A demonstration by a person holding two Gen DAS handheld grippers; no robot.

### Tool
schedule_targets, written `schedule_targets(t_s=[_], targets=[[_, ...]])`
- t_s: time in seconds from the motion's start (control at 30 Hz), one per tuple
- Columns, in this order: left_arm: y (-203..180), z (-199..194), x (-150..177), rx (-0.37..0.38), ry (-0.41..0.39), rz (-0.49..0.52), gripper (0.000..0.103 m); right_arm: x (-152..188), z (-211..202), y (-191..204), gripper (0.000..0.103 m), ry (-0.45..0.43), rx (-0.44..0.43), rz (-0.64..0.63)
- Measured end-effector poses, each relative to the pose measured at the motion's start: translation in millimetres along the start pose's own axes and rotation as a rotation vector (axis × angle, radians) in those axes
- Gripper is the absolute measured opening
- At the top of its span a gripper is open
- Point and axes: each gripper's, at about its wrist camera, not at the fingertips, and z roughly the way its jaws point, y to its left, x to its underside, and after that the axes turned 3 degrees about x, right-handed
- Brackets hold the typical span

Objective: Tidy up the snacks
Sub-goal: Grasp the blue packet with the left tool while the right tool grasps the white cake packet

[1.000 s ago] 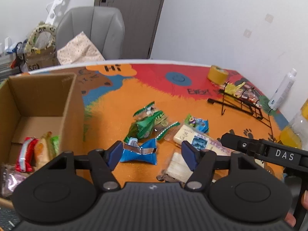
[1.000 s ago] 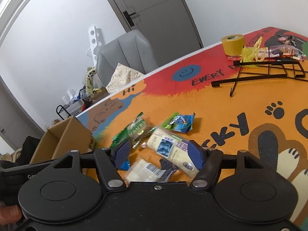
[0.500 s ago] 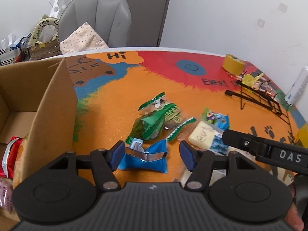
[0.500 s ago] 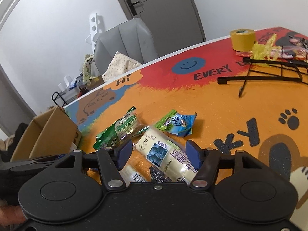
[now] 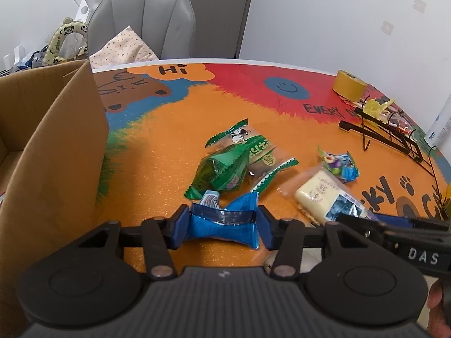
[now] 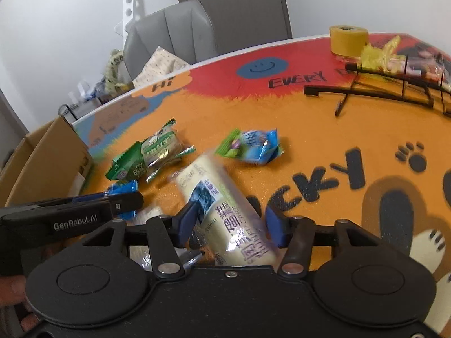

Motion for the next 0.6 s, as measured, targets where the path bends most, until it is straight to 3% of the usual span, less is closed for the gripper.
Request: schedule_targets(t_s=[0.2, 0.6], targets=[[-2.9, -9.5, 4.5, 0.053, -0.021, -0.002, 0.031, 7.0, -12.2, -5.1, 0.026, -0.015, -0.003, 0.016], [-2.5, -38.4, 5.7, 0.100, -0.064, -0.010, 0.028, 11.9, -36.7, -2.7, 0.021, -0.070, -0.010, 0.050]])
